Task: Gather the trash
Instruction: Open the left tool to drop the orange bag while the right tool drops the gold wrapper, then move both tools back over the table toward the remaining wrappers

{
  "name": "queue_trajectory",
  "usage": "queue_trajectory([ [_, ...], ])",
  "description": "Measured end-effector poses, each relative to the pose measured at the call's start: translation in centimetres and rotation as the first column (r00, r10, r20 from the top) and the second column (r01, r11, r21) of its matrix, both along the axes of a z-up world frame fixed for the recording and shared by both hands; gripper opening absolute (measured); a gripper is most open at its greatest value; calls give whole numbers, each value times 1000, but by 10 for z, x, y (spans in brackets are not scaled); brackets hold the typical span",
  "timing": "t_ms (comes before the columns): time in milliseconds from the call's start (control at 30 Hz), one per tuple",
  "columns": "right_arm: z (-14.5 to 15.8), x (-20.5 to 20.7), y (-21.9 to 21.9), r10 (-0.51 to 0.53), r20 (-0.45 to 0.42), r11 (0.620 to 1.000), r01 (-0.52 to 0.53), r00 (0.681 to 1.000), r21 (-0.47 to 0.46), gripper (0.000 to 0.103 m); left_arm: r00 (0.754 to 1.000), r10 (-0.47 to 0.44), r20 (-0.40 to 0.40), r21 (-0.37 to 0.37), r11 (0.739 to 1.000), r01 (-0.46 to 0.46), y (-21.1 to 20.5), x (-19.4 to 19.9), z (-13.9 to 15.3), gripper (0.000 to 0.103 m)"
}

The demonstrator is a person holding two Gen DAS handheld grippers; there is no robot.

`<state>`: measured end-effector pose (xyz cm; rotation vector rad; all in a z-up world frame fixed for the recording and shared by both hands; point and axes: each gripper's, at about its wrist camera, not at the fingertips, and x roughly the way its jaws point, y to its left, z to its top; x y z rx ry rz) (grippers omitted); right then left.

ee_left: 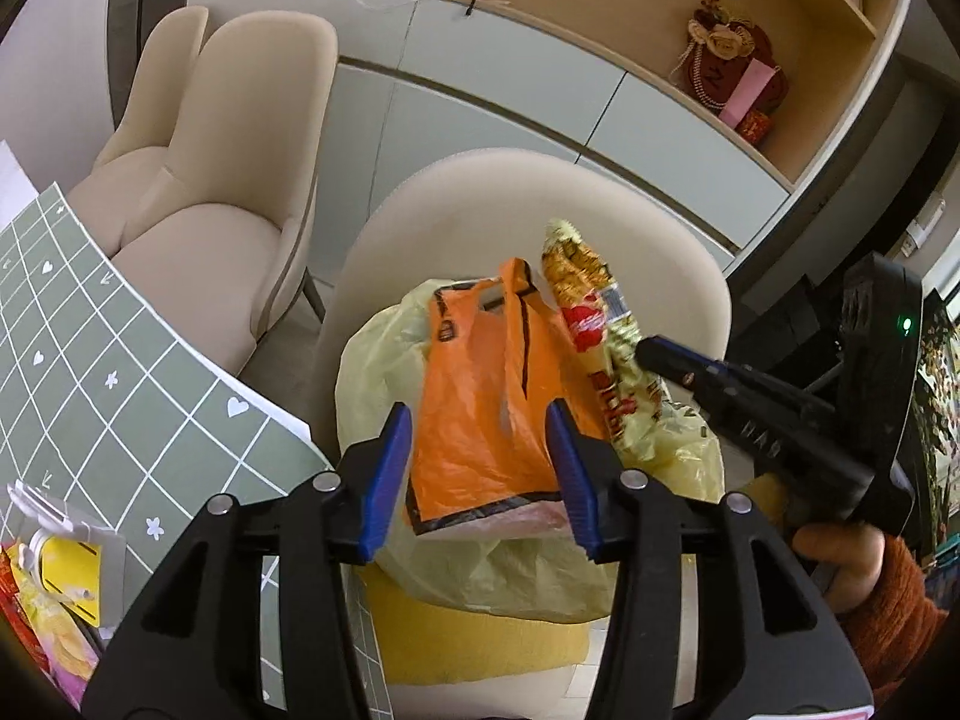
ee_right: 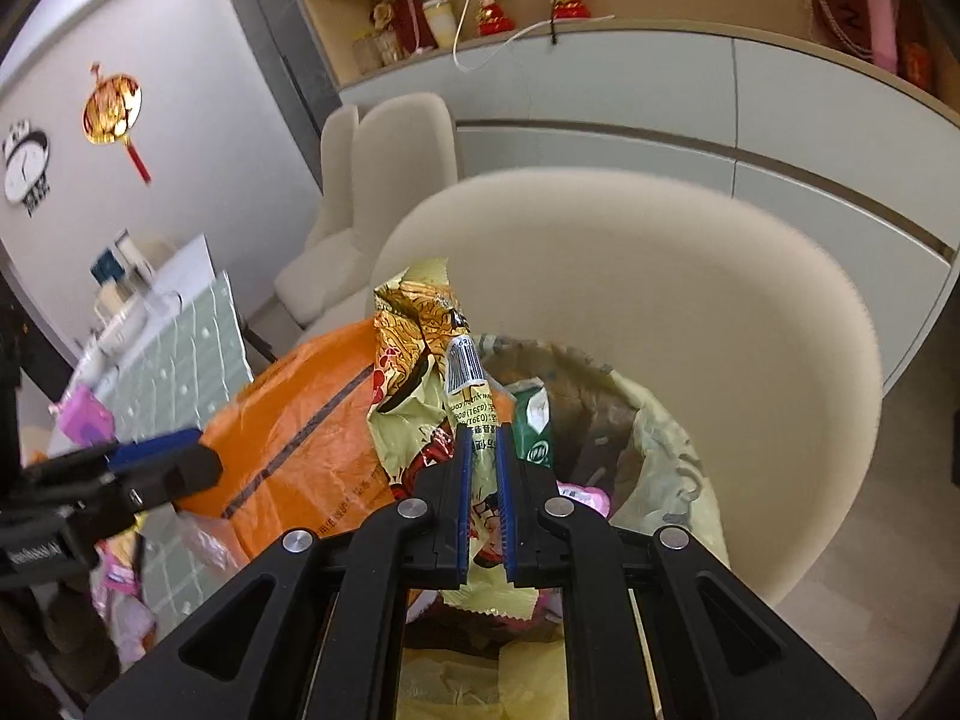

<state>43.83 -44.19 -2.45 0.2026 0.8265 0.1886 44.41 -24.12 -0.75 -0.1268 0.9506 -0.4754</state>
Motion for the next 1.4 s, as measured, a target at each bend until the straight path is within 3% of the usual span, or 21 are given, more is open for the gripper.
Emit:
queue_trajectory([
  [100,15,-7,-12,-23,43,1000,24,999,-16,9,1000,-20,-14,14,1000,20,-11,5,-6,25],
  [200,26,-14,-25,-55,74,998,55,996,1,9,998,-65,-15,36,997,65,-36,13,-17,17],
  [367,27,-13,-30,-48,57,999,48,997,-6,9,993,-111,-31,71,991,113,-71,27,-39,19],
  [433,20,-11,-27,-28,32,1000,28,999,1,9,994,-100,-44,51,993,103,-69,28,-39,28],
  [500,13,-9,-20,-7,13,1000,7,1000,-1,9,996,-69,-51,-7,998,68,-54,25,-30,38],
  [733,-30,5,29,135,-107,990,-139,985,-27,9,998,55,17,-46,998,-54,8,0,7,42],
  [867,-63,5,42,180,-207,978,-198,962,-70,9,992,124,20,-31,992,-123,47,-23,12,42],
  [967,-72,4,37,177,-235,980,-193,956,-48,9,981,194,6,-34,980,-194,77,-40,11,42],
  [1233,-58,-8,27,110,-180,991,-122,977,-57,12,934,355,-19,-52,933,-356,150,-82,4,43],
  [1333,-43,-20,26,90,-122,993,-98,988,-64,30,916,400,1,-38,916,-400,175,-102,6,46],
  [1400,-31,-30,24,80,-81,993,-86,994,-79,31,906,422,25,-18,906,-422,193,-116,9,47],
])
